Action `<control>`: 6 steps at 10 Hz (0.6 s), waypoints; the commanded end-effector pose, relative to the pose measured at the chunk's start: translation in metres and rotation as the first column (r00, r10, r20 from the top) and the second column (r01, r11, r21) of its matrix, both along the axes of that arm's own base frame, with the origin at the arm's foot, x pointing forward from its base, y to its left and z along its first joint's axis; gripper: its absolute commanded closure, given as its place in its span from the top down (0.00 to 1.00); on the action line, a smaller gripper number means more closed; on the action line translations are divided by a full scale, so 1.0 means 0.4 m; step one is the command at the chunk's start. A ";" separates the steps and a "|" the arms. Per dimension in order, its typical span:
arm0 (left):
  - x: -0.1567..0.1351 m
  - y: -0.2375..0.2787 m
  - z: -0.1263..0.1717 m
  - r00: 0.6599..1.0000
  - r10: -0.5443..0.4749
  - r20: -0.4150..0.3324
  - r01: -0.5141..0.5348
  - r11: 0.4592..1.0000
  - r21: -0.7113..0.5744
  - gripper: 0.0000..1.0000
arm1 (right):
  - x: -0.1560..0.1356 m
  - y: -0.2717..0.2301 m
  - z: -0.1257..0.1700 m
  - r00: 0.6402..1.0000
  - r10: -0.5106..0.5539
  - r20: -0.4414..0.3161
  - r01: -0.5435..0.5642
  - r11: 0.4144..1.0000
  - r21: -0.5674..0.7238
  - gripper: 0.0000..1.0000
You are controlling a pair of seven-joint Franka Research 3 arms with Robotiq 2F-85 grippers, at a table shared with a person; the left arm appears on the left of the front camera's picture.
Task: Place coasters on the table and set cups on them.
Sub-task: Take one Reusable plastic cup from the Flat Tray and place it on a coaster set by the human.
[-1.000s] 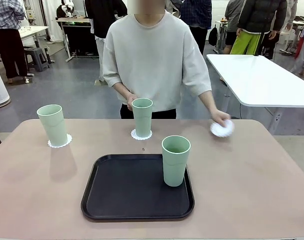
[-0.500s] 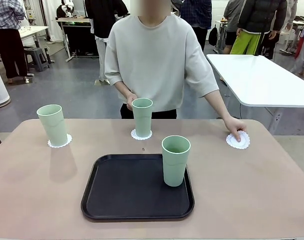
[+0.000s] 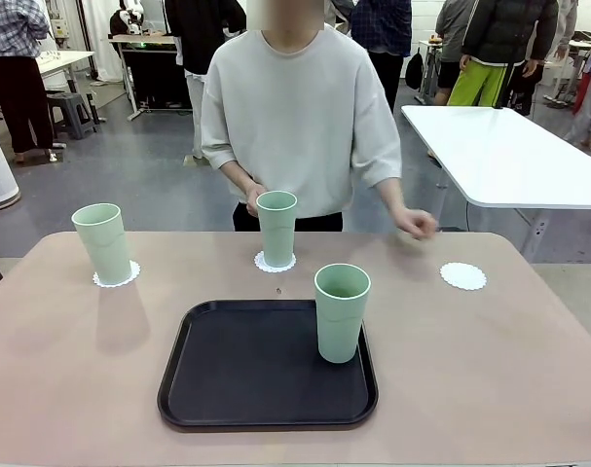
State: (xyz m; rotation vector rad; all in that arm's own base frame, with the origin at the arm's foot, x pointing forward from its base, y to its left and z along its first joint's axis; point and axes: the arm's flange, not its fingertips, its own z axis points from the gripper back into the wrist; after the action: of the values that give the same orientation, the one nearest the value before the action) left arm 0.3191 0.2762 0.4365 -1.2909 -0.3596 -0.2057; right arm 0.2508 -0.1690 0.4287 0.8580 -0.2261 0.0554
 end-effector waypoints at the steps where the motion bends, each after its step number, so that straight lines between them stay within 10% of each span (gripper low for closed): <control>1: -0.004 0.000 0.002 1.000 0.004 0.001 -0.004 1.000 -0.011 1.00 | 0.068 0.068 0.047 0.986 0.168 0.011 -0.161 0.962 -0.221 1.00; 3: -0.004 0.000 0.002 1.000 0.004 0.001 -0.004 1.000 -0.011 1.00 | 0.154 0.166 0.092 0.939 0.343 0.017 -0.308 0.862 -0.402 1.00; 6: -0.004 0.000 0.002 1.000 0.004 0.001 -0.004 1.000 -0.011 1.00 | 0.192 0.359 0.119 0.758 0.628 0.178 -0.502 0.735 -0.455 1.00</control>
State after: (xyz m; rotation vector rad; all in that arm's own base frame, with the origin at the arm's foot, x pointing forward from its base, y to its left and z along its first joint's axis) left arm 0.3195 0.2756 0.4360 -1.2922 -0.3579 -0.2058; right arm 0.3285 -0.0309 0.4868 0.4591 -0.1682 0.7133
